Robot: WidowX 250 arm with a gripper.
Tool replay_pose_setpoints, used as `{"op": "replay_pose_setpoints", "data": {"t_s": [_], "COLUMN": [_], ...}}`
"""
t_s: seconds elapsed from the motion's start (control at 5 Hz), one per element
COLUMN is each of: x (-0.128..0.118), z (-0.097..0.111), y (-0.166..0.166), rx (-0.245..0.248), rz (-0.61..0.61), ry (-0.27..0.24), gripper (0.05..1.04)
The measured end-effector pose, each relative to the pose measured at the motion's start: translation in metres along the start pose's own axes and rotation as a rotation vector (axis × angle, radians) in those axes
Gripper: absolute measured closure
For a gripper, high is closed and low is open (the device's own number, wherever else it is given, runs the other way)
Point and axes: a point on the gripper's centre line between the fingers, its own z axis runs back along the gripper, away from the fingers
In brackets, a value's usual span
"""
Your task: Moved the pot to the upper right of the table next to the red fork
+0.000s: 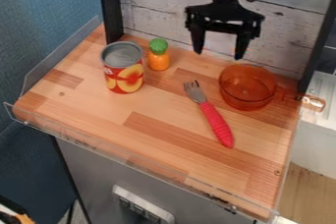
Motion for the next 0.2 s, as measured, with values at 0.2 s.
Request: {"op": "replay_pose_setpoints", "data": {"t_s": [0.2], "x": [-0.0013], "z": [0.0072], "y": [0.0055], "rx": [-0.008], "rz": [0.062], "ry": [0.008], "gripper": [0.082]}}
